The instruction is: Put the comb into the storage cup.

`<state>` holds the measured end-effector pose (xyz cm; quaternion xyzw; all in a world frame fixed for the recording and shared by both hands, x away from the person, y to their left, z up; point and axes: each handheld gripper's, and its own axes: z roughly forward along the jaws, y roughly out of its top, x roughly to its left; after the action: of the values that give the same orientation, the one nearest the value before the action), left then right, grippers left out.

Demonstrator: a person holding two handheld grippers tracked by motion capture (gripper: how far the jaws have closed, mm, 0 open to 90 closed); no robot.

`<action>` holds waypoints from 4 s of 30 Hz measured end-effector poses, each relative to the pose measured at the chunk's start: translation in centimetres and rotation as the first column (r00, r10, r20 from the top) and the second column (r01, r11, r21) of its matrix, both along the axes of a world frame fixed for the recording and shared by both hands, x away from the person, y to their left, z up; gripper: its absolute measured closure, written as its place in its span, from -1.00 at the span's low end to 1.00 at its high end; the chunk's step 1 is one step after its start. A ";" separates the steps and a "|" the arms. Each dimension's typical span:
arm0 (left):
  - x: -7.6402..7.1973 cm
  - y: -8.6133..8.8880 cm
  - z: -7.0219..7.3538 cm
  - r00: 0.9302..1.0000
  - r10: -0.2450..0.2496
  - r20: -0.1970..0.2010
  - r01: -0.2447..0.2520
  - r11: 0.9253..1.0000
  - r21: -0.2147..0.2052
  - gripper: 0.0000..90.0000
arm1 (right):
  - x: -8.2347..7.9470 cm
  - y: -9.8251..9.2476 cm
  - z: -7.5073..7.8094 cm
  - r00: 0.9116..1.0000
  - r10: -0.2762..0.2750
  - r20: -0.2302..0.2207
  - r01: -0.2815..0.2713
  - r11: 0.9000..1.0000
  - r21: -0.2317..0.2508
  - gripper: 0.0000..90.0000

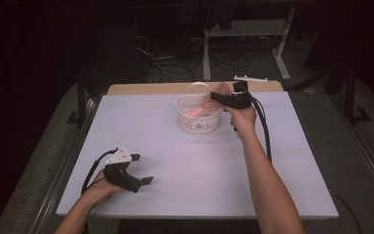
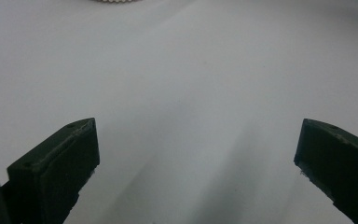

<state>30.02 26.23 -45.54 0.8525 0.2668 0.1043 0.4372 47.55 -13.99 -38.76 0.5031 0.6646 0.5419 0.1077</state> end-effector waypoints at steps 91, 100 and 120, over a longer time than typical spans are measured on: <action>0.2 0.7 0.8 1.000 0.022 -0.005 -0.022 0.999 -0.032 -1.00 | -16.0 -3.1 -4.0 0.970 0.237 0.059 -0.203 0.917 -0.343 -1.00; 0.1 0.7 0.9 1.000 0.021 0.000 -0.021 0.999 -0.035 -1.00 | -17.7 -4.4 -5.3 0.975 0.217 0.041 -0.189 0.919 -0.346 -1.00; 0.0 0.6 0.9 1.000 0.018 0.004 -0.018 0.999 -0.042 -1.00 | -19.6 -5.6 -7.5 0.972 0.234 -0.001 -0.218 0.905 -0.366 -1.00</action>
<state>30.04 26.84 -44.59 0.8406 0.2756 0.1043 0.4545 27.92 -19.58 -46.28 0.3823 0.8045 0.4292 0.1495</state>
